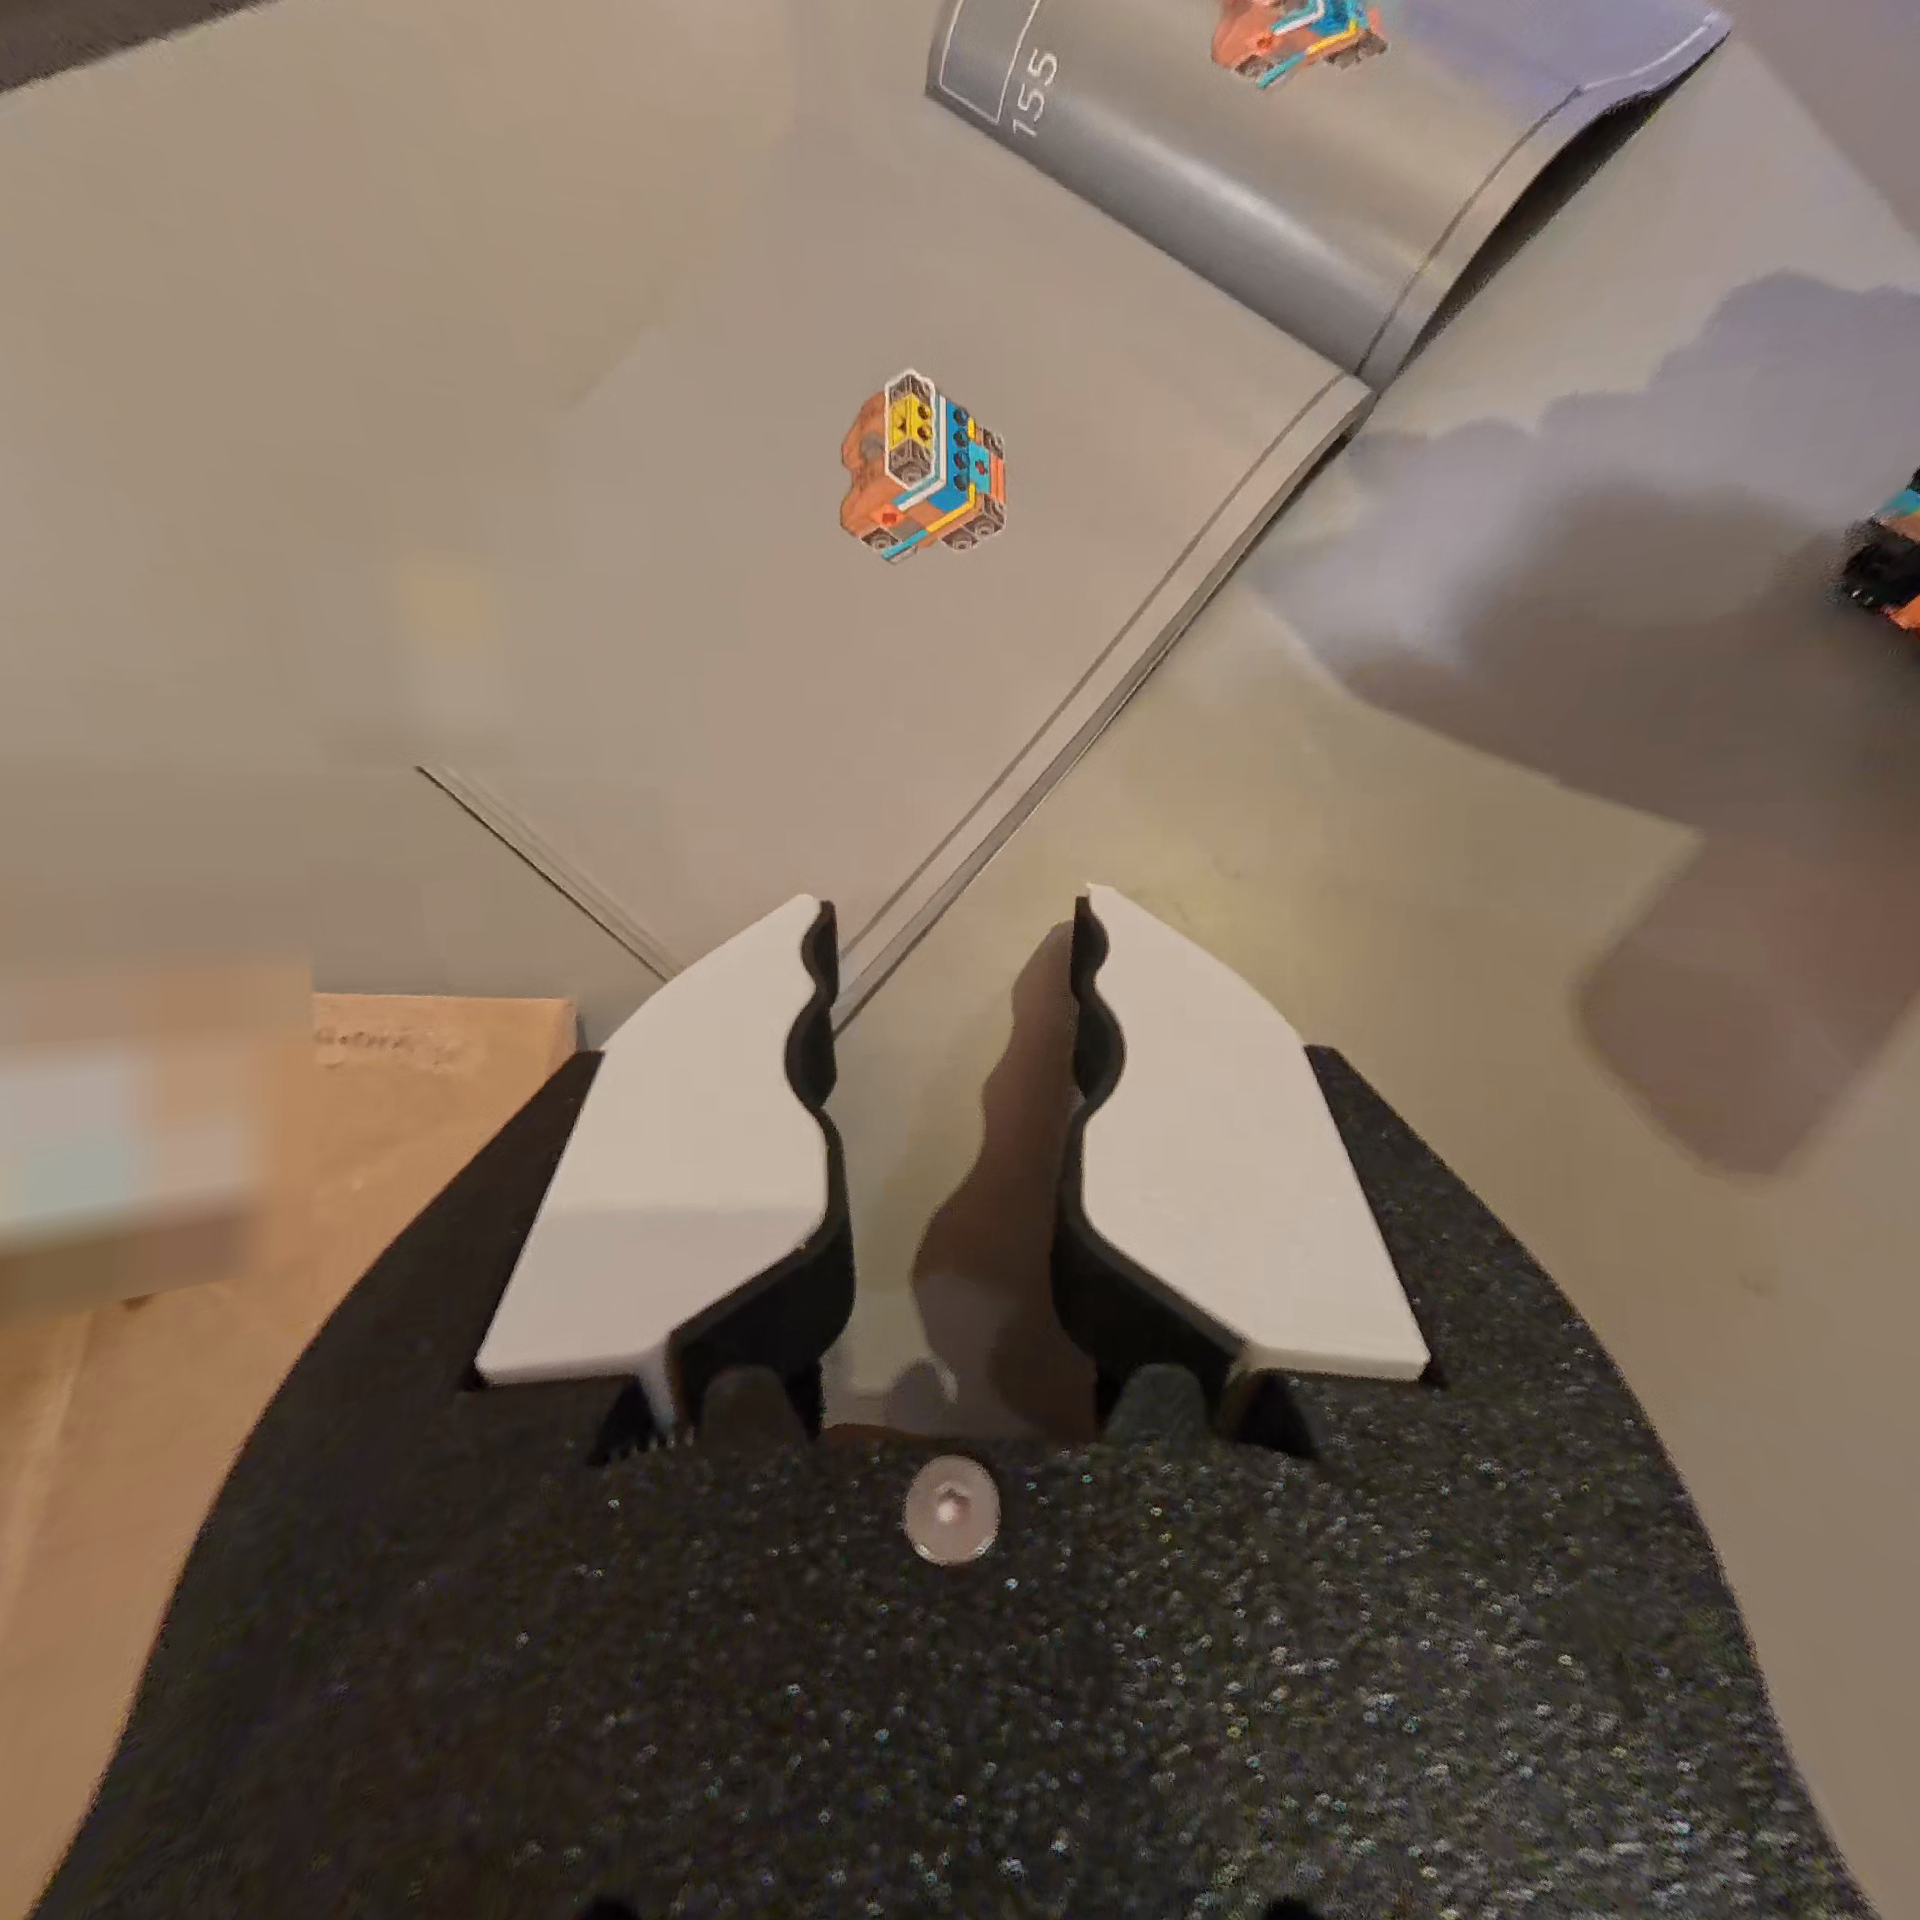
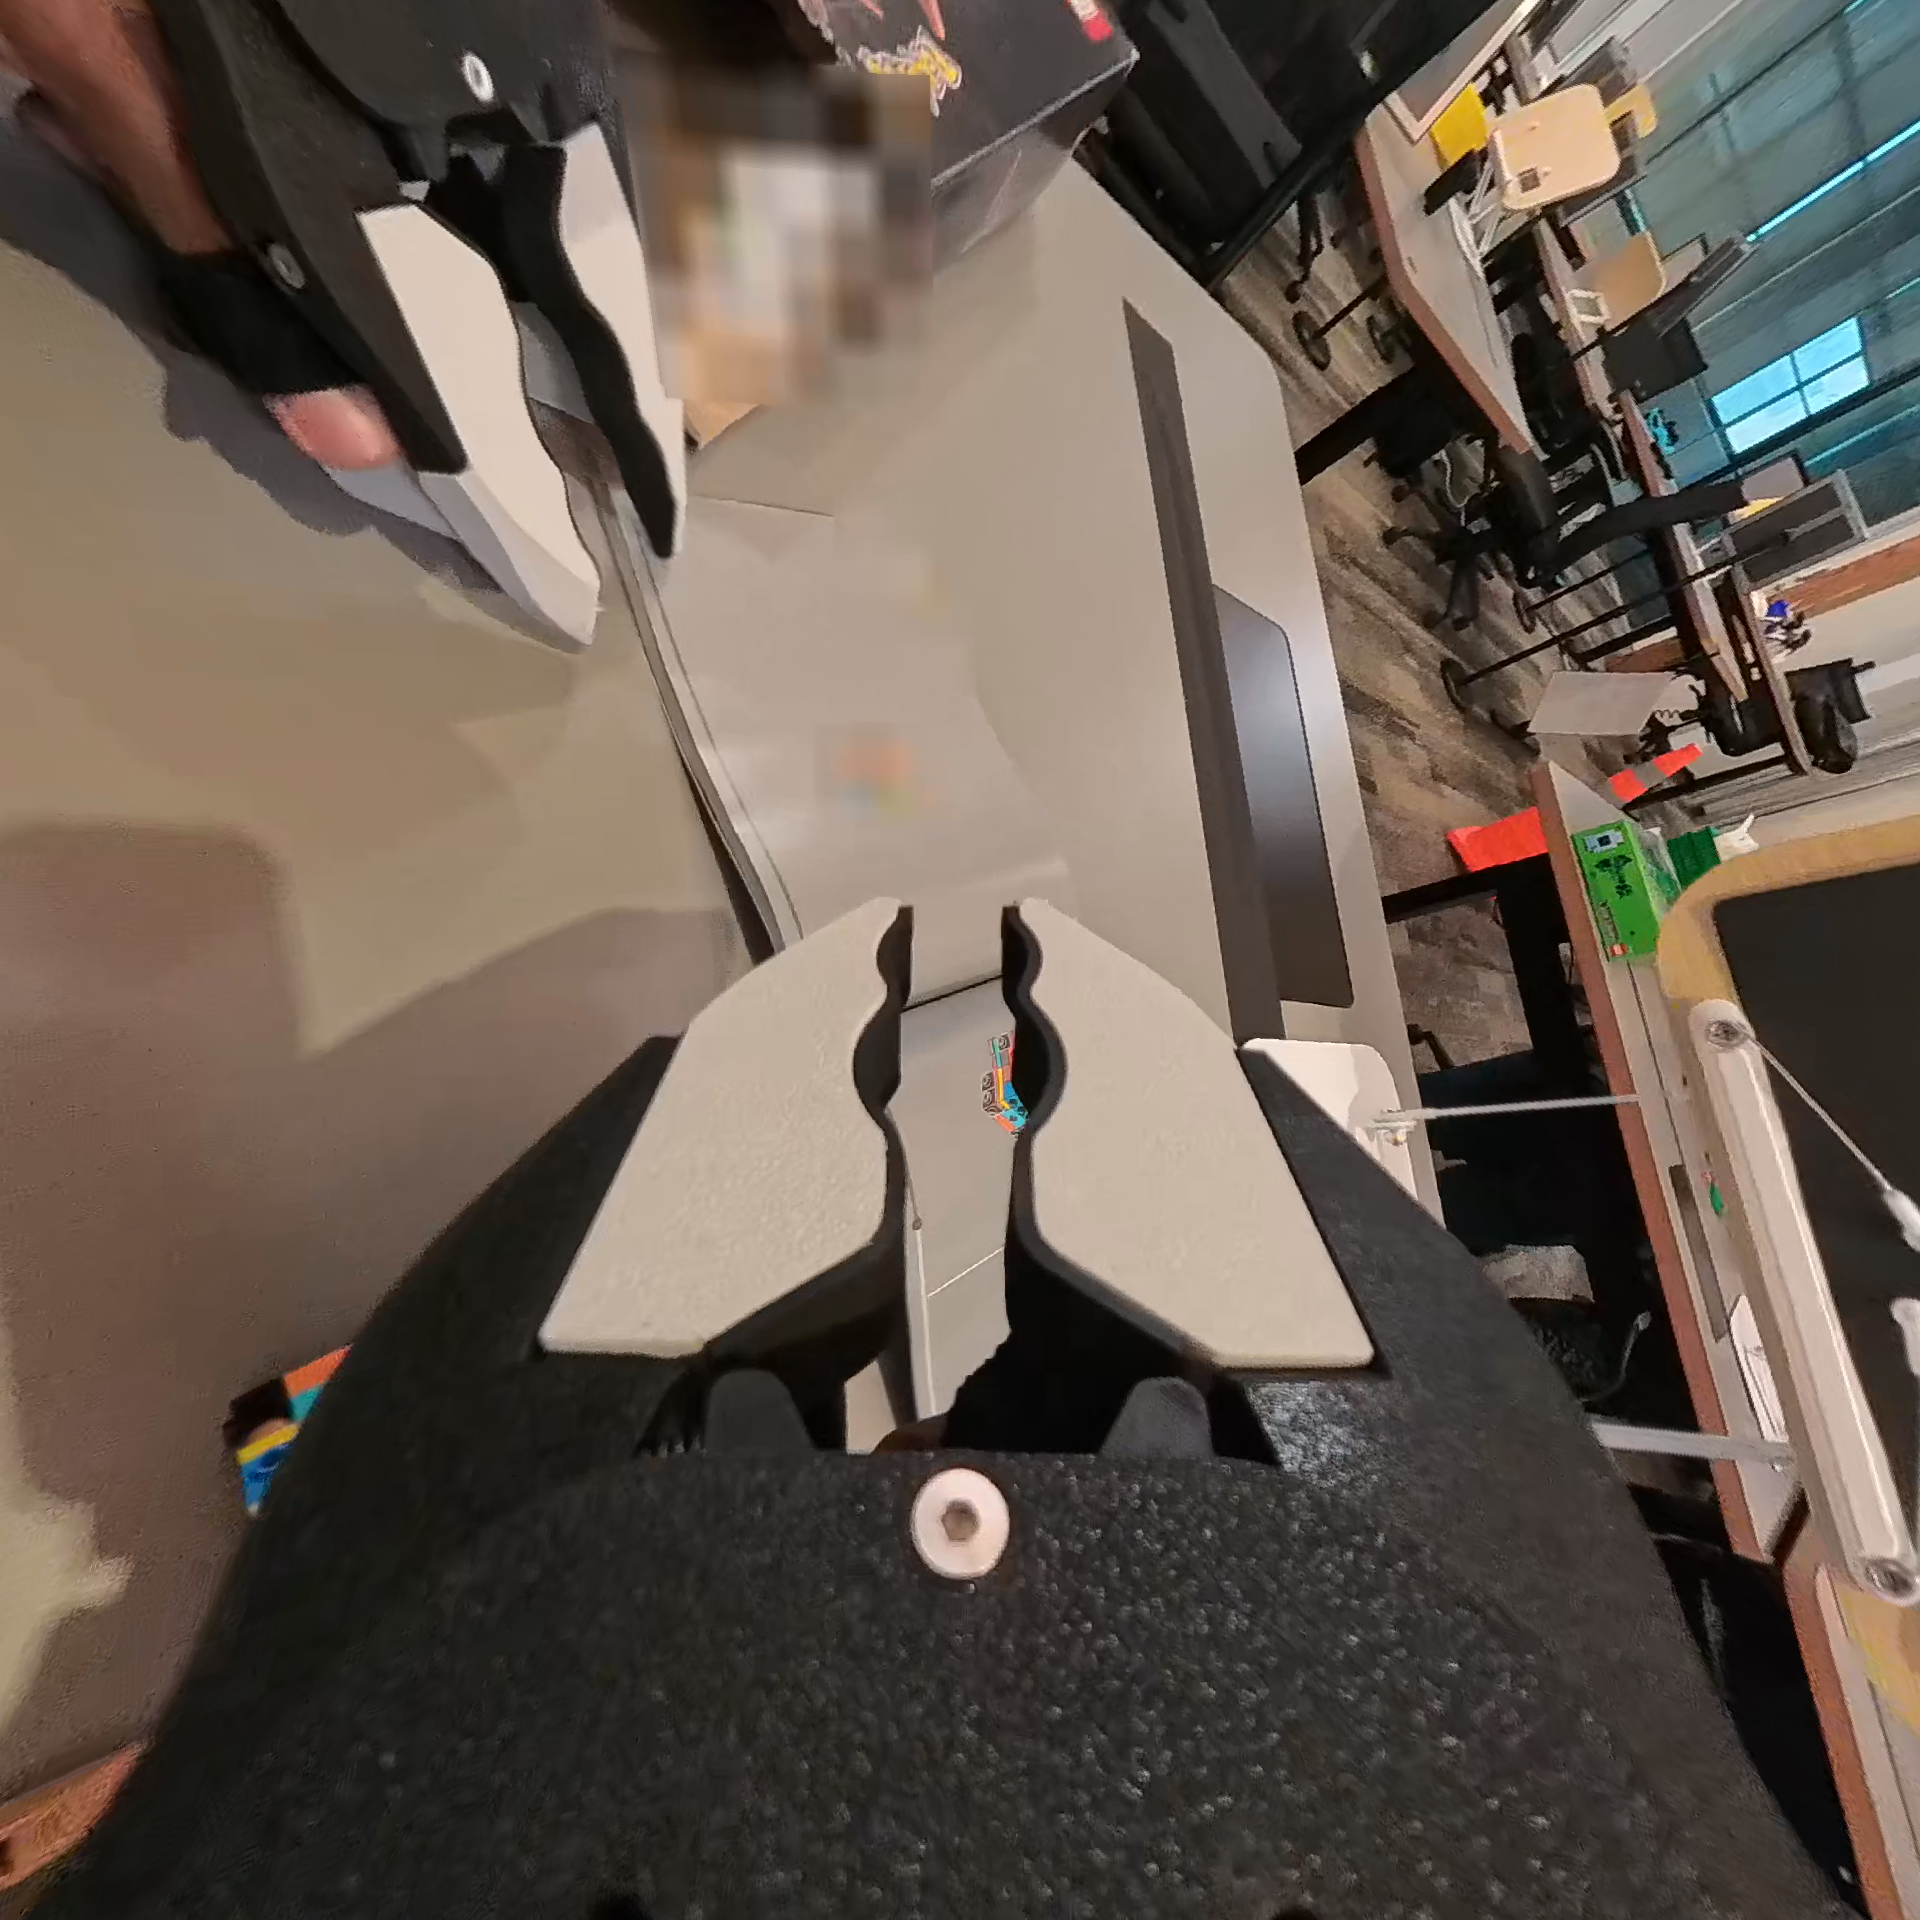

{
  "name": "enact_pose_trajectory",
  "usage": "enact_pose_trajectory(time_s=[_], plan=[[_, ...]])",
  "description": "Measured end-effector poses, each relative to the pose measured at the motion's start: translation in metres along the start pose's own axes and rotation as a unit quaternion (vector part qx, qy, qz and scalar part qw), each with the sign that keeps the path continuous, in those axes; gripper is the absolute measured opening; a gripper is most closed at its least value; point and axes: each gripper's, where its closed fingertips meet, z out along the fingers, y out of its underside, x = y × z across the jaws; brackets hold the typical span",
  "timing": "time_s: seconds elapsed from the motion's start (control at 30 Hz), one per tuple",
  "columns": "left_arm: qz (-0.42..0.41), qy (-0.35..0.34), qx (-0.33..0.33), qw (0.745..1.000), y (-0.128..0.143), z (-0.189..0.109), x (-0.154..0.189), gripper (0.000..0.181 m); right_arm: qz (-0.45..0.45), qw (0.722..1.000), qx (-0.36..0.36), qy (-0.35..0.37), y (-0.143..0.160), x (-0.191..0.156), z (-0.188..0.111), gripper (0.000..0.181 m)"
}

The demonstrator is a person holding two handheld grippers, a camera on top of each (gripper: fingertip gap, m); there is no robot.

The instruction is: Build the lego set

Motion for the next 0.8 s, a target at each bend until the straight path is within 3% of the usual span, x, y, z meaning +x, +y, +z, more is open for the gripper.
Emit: enact_pose_trajectory(time_s=[0.43,0.67,0.8], plan=[[0.01,0.019,-0.011,1.0,-0.005,0.007,0.015,0.048,-0.014,0.999,-0.031,-0.041,0.012,-0.008,0.028,0.02],[-0.008,0.04,0.001,0.999,-0.009,0.008,0.02,0.049,-0.098,0.987,-0.063,-0.114,0.013,-0.031,0.057,0.035],[-0.002,0.037,-0.001,0.999,-0.009,0.009,0.02,0.049,-0.145,0.979,-0.086,-0.113,0.014,-0.032,0.074,0.04]])
